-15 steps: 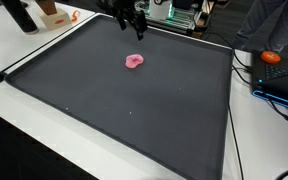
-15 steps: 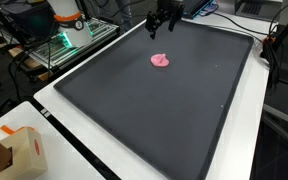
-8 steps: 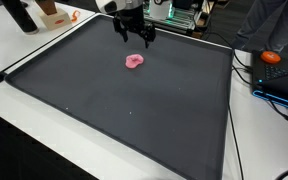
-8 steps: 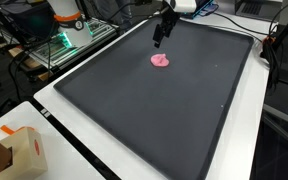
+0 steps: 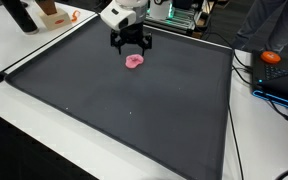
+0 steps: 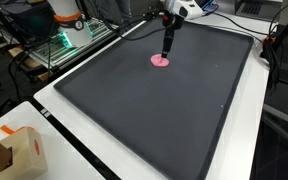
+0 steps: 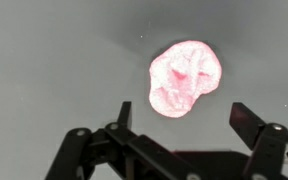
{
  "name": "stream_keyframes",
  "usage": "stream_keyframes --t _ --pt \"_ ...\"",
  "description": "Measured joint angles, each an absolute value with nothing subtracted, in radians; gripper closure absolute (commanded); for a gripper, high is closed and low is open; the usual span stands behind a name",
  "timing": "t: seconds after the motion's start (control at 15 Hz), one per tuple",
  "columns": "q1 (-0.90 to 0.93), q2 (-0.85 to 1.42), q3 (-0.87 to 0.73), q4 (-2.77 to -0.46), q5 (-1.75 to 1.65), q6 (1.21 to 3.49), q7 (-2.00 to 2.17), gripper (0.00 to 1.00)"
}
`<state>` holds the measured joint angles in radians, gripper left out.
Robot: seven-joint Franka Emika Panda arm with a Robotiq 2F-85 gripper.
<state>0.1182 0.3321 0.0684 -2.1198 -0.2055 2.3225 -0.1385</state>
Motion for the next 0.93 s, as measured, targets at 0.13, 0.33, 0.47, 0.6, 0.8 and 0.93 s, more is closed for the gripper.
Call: stream_keyframes --t 0.13,0.33,0.47,0.6,0.8,0.93 --pt "0.116 0.348 0.069 -2.126 -0.209 2.355 -0.199 0.00" --pt "0.110 0.369 0.069 -2.126 -0.209 2.360 -0.257 0.00" --pt "0.107 0.380 0.069 -2.126 -0.209 2.360 -0.283 0.00" --pt "0.106 0.391 0.069 -2.126 -0.209 2.360 -0.305 0.02" --pt "0.106 0.409 0.070 -2.126 -0.209 2.359 -0.325 0.32" --pt "0.106 0.420 0.071 -2.125 -0.209 2.359 -0.337 0.47"
